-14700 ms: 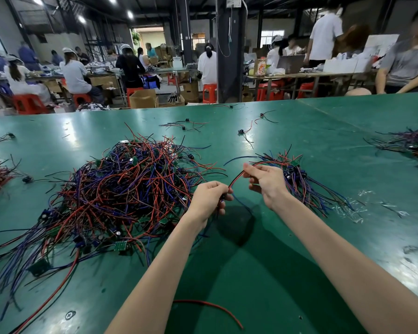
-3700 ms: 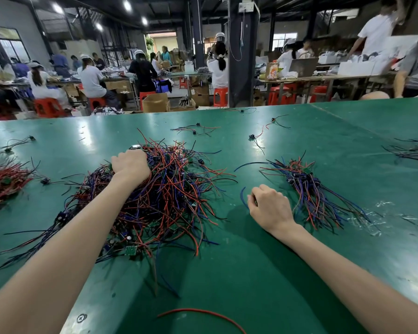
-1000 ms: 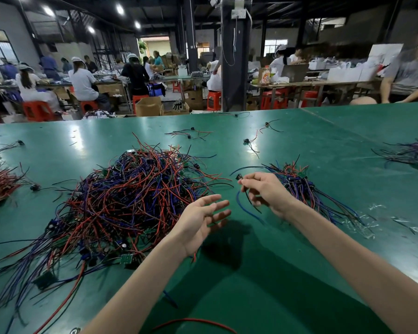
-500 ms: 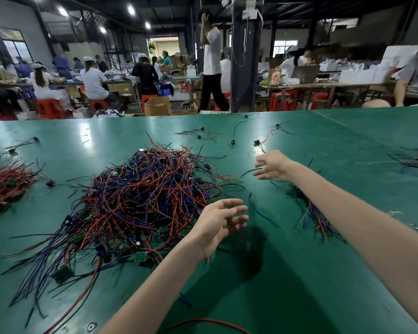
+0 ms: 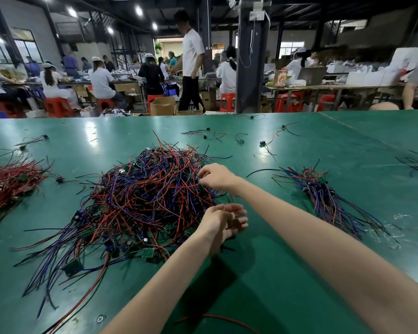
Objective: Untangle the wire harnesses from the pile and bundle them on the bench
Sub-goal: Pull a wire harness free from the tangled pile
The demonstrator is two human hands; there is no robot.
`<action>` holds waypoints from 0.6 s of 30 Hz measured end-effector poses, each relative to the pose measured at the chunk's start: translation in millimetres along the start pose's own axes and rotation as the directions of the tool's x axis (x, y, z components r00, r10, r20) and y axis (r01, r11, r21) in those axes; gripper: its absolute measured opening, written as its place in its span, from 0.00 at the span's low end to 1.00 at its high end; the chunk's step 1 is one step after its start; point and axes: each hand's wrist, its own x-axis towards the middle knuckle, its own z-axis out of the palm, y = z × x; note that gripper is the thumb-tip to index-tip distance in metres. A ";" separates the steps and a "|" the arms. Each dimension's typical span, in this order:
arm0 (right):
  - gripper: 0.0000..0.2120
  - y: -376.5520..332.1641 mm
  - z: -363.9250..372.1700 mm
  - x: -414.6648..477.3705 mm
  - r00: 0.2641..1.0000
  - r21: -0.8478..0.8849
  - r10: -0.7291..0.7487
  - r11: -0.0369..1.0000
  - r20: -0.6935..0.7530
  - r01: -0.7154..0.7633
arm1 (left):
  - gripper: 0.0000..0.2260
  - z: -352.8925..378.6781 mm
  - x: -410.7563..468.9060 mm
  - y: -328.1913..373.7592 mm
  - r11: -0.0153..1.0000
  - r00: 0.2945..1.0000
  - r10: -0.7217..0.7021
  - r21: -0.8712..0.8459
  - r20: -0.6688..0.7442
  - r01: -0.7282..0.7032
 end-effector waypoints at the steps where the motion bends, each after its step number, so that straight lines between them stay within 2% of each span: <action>1: 0.15 -3.5 5.0 2.0 1.000 -0.006 -0.002 1.000 -0.027 0.002 | 0.16 1.1 0.0 -0.6 1.000 1.000 -0.009 0.008 -0.010 0.009; 4: 0.18 -8.6 14.0 8.3 0.998 0.000 0.014 1.000 -0.062 -0.014 | 0.15 2.3 0.5 -0.2 1.000 0.999 -0.031 0.003 -0.034 0.031; 7: 0.13 -8.8 14.1 12.1 1.000 -0.031 0.005 1.000 -0.027 -0.005 | 0.15 0.5 2.3 2.5 0.999 0.999 -0.032 -0.038 -0.042 0.030; 9: 0.12 -5.3 13.7 13.7 1.000 0.019 0.025 1.000 -0.008 -0.025 | 0.15 -0.1 2.2 3.7 0.998 0.999 -0.024 -0.062 -0.031 0.022; 13: 0.11 3.4 16.7 13.4 0.987 0.355 0.161 0.924 -0.027 -0.141 | 0.16 -2.0 1.8 5.4 0.995 1.000 -0.016 -0.095 -0.008 0.015; 18: 0.07 -3.5 16.4 10.6 0.977 0.667 0.205 0.736 -0.061 -0.113 | 0.18 -3.9 0.9 9.8 0.995 1.000 -0.013 -0.098 0.007 0.014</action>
